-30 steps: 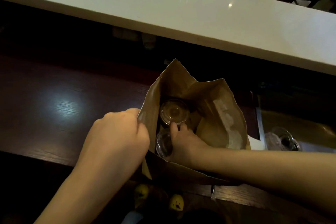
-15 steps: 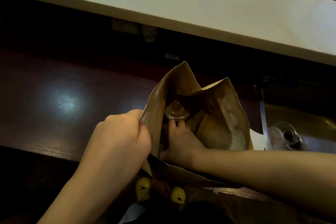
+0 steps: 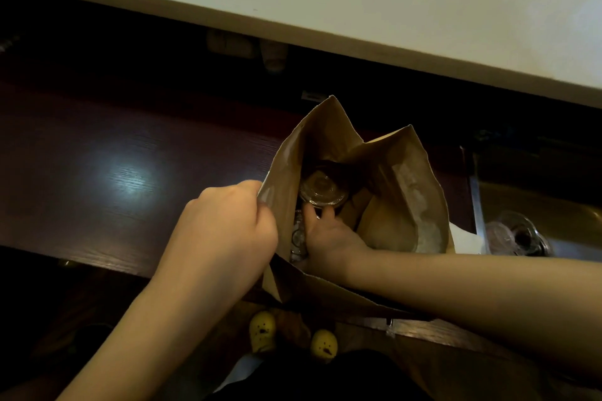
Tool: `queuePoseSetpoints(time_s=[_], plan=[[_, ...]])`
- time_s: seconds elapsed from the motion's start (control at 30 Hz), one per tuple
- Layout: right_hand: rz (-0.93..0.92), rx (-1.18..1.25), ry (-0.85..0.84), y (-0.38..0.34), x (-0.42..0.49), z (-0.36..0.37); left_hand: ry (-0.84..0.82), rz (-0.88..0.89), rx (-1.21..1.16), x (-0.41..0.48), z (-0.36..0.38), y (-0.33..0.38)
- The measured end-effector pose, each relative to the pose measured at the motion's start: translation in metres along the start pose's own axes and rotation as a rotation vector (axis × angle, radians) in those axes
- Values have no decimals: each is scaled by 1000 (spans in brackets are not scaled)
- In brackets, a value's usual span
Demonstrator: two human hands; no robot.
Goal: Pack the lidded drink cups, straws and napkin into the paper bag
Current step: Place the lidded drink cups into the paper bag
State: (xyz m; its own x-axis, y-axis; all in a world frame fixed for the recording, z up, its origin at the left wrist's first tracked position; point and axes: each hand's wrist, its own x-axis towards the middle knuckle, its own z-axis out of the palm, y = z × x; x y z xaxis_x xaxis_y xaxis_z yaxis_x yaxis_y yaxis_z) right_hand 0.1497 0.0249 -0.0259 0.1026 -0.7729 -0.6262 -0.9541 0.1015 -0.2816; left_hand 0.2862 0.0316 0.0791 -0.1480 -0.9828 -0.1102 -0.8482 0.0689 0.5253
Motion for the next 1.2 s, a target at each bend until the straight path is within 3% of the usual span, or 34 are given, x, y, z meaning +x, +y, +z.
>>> queuePoseSetpoints(time_s=[0.33,0.6,1.0,1.1,1.2], plan=[[6,-62,-59,0,-3,-9,-1,-13,45,5,8,-3],[-83,-162,13,0,-41,-65,-1,-27,16,3,7,1],[-573,-161,326,54,-136,-138,84,-64,128,-4,2,19],[-610,6,477,86,-140,-136,83,-86,154,-6,4,23],[-547,154,506,119,-130,-120,91,-105,177,-11,4,31]])
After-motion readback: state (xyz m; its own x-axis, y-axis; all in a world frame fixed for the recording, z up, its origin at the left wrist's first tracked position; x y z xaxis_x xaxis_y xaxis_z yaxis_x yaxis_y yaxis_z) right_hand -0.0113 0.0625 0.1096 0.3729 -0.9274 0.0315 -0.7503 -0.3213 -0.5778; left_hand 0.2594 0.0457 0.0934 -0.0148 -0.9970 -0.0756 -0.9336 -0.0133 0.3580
